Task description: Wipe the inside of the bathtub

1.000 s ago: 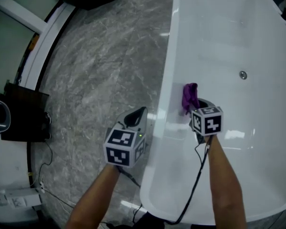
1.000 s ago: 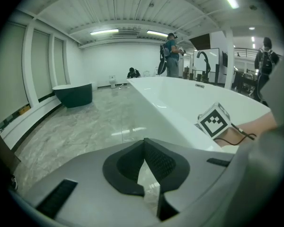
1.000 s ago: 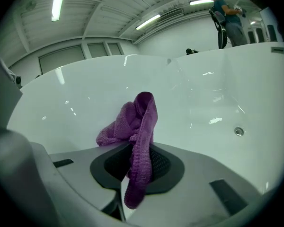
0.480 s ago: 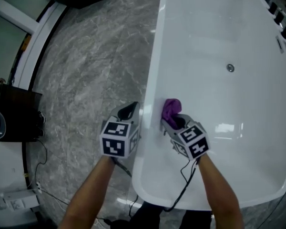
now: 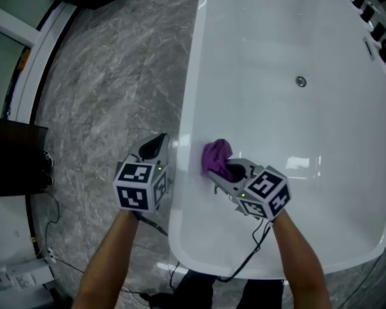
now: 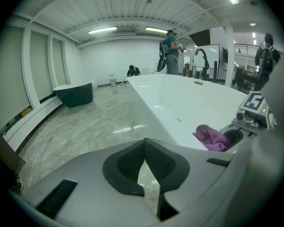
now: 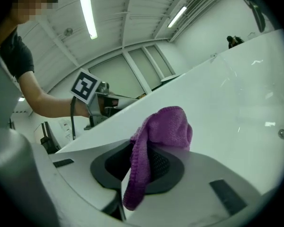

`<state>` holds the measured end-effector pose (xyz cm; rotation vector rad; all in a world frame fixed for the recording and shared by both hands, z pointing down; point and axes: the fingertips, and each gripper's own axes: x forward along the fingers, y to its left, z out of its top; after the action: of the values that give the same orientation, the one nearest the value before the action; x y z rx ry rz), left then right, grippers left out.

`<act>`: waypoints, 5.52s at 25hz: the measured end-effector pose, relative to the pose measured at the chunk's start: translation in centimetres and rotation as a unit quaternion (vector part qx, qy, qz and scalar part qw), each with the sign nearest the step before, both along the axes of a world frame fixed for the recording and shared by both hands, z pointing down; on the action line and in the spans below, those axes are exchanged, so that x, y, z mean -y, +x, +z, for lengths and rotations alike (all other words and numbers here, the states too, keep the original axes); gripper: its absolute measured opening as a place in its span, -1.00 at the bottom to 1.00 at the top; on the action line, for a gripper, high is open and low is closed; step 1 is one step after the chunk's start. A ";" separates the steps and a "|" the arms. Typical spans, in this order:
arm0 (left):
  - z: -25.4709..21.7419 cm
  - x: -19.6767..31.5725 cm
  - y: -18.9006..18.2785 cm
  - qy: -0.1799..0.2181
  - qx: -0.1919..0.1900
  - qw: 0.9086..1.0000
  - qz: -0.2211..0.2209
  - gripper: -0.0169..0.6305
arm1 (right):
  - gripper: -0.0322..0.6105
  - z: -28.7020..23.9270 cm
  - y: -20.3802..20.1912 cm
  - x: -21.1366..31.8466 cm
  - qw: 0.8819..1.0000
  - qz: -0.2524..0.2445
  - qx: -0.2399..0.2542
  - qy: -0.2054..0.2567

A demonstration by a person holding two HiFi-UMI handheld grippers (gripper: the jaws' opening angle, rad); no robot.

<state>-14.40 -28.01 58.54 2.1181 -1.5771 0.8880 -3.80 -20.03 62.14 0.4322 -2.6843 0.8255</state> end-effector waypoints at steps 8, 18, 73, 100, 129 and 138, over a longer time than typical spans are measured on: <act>0.3 1.5 1.0 0.010 -0.006 1.000 0.008 -0.93 | -0.71 5.8 0.3 5.6 0.998 0.034 -0.056 -0.010; 1.1 3.4 0.8 0.013 -0.004 1.000 0.016 -0.93 | -0.71 11.9 2.2 11.1 0.990 0.090 -0.109 -0.020; 0.9 -0.1 0.2 0.002 -0.031 0.999 0.019 -0.93 | -0.71 4.9 -0.3 5.4 0.997 0.000 -0.075 0.025; 3.2 -2.2 -0.5 -0.015 -0.028 0.999 0.013 -0.93 | -0.71 16.4 1.8 3.5 0.985 0.011 -0.168 -0.027; 4.5 -3.2 -1.6 -0.025 -0.021 0.999 0.002 -0.93 | -0.71 21.8 2.8 0.6 0.973 -0.065 -0.220 -0.020; 1.3 -5.1 -1.6 -0.031 -0.024 0.999 0.008 -0.93 | -0.71 4.9 -1.6 -4.3 0.980 -0.141 -0.119 0.075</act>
<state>-15.95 -22.92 59.82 2.0961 -1.4929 0.8725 -5.38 -15.70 67.04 0.1627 -2.5131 0.4617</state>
